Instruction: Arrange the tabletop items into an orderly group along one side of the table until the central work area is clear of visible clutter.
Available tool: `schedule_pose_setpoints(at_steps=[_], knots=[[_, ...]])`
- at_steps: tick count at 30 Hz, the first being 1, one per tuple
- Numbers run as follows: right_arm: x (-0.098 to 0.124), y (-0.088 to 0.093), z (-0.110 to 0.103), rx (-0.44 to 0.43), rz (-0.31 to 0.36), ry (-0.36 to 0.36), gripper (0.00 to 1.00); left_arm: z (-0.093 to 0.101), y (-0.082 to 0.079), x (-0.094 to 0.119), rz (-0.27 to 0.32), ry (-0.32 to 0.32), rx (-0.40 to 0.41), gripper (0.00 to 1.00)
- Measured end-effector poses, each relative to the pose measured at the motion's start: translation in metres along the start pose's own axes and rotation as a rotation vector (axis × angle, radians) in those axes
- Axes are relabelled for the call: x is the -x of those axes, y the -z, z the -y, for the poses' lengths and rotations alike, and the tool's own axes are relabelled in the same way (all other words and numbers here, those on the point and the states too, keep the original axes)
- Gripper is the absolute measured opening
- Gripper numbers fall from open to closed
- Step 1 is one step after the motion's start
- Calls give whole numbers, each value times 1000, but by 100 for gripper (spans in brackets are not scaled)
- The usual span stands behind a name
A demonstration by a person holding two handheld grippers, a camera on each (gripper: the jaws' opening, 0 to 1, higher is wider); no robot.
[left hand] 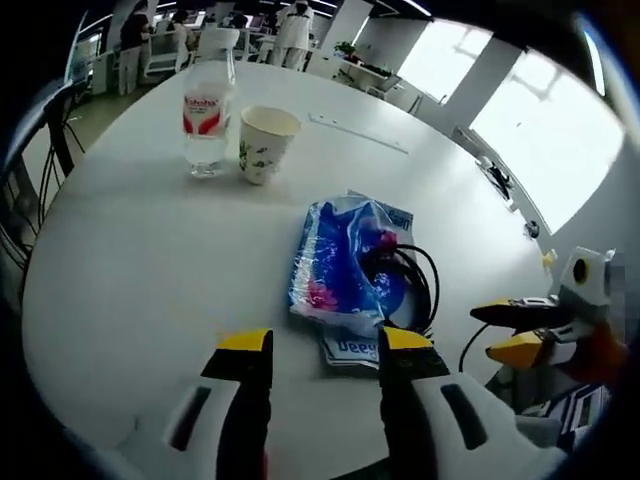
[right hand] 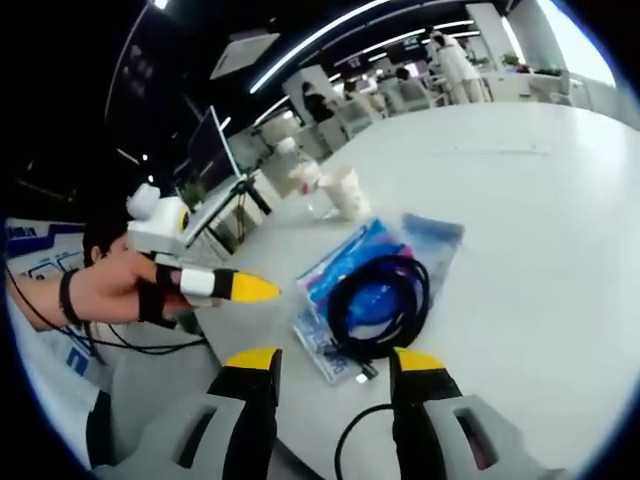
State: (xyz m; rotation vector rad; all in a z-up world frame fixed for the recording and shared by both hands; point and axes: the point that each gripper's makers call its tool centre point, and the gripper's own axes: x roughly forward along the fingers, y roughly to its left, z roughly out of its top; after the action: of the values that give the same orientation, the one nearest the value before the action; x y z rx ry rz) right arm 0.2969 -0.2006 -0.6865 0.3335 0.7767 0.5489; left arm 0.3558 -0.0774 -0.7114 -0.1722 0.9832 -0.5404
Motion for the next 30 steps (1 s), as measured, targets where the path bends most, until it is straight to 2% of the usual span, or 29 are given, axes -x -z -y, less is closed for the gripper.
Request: schedule_pose_setpoints(at_steps=[8,18,30], knots=[[-2,2,2,-26,4,16,40,12,7,-3,0,21,2,40],[-5,1,17,-98,24,67,36,29,13,-13,-11,62,-3,36],[-23,1,43,-167,1,140,31,55,22,-27,-44,114,-14,22]])
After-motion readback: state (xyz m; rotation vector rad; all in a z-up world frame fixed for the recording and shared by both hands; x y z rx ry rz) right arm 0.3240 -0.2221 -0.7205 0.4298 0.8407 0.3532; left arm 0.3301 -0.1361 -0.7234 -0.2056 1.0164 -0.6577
